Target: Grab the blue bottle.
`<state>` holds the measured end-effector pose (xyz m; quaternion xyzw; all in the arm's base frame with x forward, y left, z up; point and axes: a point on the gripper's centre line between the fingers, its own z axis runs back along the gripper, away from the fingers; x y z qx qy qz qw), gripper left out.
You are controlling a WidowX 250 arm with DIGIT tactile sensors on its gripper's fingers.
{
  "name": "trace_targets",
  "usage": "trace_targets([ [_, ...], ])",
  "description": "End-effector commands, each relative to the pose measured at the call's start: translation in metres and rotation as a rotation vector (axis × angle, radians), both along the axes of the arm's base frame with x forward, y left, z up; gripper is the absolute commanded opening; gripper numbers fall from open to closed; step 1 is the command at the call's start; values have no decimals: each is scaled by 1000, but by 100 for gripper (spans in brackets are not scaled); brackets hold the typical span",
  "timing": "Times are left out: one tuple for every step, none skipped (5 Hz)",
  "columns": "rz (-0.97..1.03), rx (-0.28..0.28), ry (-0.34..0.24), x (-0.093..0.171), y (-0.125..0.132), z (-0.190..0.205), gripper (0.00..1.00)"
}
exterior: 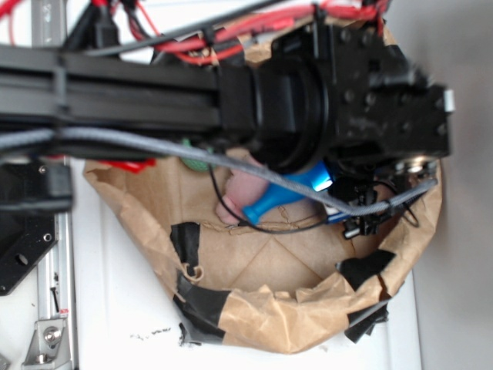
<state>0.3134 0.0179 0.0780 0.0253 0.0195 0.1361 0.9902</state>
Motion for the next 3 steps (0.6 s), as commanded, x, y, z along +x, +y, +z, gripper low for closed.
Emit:
trace_targets([
  [-146, -139, -240, -14, 8, 113, 0],
  [-164, -141, -217, -10, -2, 108, 0],
  [-144, -110, -201, -14, -6, 101, 0],
])
